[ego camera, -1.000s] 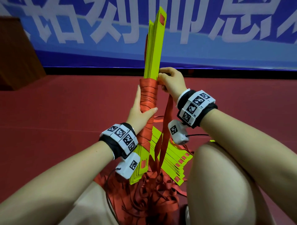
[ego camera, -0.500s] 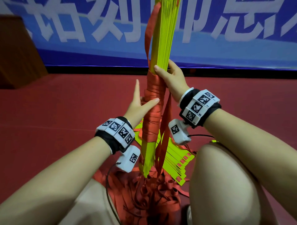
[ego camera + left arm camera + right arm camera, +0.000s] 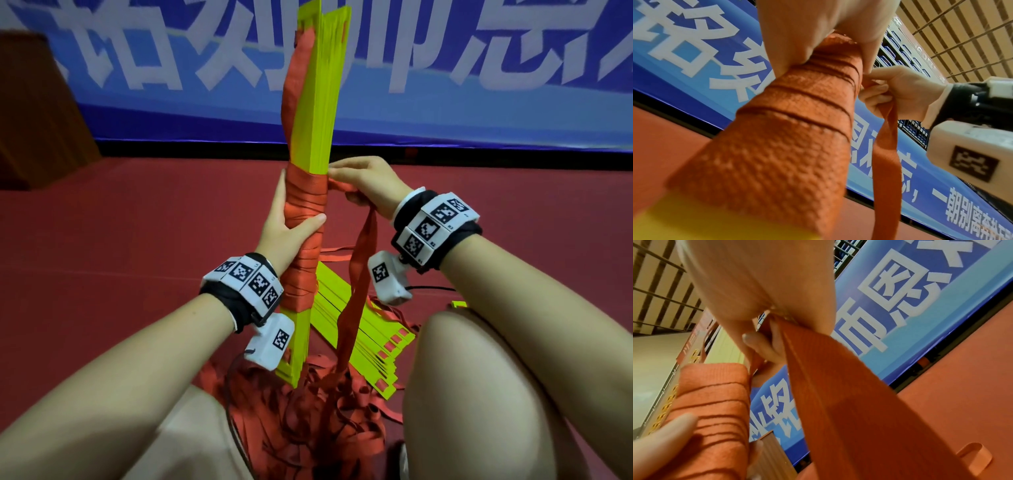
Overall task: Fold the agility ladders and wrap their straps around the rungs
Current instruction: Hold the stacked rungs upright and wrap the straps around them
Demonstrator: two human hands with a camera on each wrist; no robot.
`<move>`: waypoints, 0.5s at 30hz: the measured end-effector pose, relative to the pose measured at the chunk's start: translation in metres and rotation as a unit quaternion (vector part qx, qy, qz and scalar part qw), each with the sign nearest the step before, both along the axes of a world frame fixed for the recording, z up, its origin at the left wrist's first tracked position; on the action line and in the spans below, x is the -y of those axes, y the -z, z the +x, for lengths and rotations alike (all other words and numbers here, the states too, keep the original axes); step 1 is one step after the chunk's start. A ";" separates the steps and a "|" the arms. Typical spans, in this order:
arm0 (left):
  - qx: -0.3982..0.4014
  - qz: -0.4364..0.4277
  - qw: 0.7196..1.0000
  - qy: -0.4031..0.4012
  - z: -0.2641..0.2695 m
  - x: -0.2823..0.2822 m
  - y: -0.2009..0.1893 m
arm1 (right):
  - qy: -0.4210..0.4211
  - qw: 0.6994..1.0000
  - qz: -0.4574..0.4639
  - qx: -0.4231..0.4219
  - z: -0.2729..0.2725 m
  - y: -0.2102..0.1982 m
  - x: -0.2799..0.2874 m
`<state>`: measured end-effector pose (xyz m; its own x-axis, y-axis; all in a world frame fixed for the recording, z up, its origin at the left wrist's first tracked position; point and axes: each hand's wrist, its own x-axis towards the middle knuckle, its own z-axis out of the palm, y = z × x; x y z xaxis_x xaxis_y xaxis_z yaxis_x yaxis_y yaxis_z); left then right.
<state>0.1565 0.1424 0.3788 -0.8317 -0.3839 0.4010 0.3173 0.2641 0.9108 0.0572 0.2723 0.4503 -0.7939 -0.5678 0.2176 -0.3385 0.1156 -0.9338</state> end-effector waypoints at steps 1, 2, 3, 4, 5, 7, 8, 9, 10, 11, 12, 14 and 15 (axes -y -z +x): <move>0.001 -0.002 1.000 -0.004 0.000 0.002 0.001 | 0.003 1.000 0.004 0.005 -0.001 0.001 0.000; 0.002 -0.004 1.000 -0.010 0.000 0.003 0.001 | 0.011 1.000 0.007 0.003 -0.002 0.001 -0.001; 0.001 -0.006 1.000 -0.015 -0.001 0.004 0.001 | 0.029 1.000 0.010 -0.003 -0.003 0.000 -0.001; 0.003 -0.010 1.000 -0.021 -0.002 0.003 0.001 | 0.051 0.999 0.012 -0.012 -0.002 -0.001 0.000; 0.005 -0.014 1.000 -0.028 -0.003 0.002 0.001 | 0.073 0.997 0.011 -0.018 -0.002 0.000 0.002; 0.018 -0.026 0.998 -0.046 -0.007 -0.003 0.002 | 0.103 0.995 0.003 -0.011 0.002 0.002 0.007; 0.029 -0.031 0.998 -0.056 -0.008 -0.006 0.002 | 0.115 0.993 -0.009 -0.001 0.004 0.002 0.011; 0.037 -0.035 0.997 -0.065 -0.010 -0.009 0.003 | 0.125 0.992 -0.027 0.011 0.005 0.003 0.015; 0.051 -0.043 0.995 -0.072 -0.011 -0.011 0.003 | 0.132 0.990 -0.043 0.023 0.006 0.004 0.019; 0.065 -0.048 0.994 -0.075 -0.013 -0.012 0.004 | 0.135 0.989 -0.057 0.031 0.008 0.004 0.022; 0.081 -0.047 0.993 -0.075 -0.013 -0.014 0.003 | 0.136 0.988 -0.062 0.033 0.011 0.003 0.025; 0.100 -0.041 0.992 -0.072 -0.016 -0.016 0.003 | 0.133 0.990 -0.048 0.021 0.015 0.004 0.029; 0.106 -0.038 0.992 -0.063 -0.018 -0.016 0.004 | 0.137 0.990 -0.027 0.009 0.017 0.006 0.030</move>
<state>0.1386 0.1581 0.3747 -0.8475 -0.4660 0.2541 0.0810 0.3597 0.9296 0.0741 0.2426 0.4446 -0.9204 -0.3188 0.2262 -0.2848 0.1505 -0.9467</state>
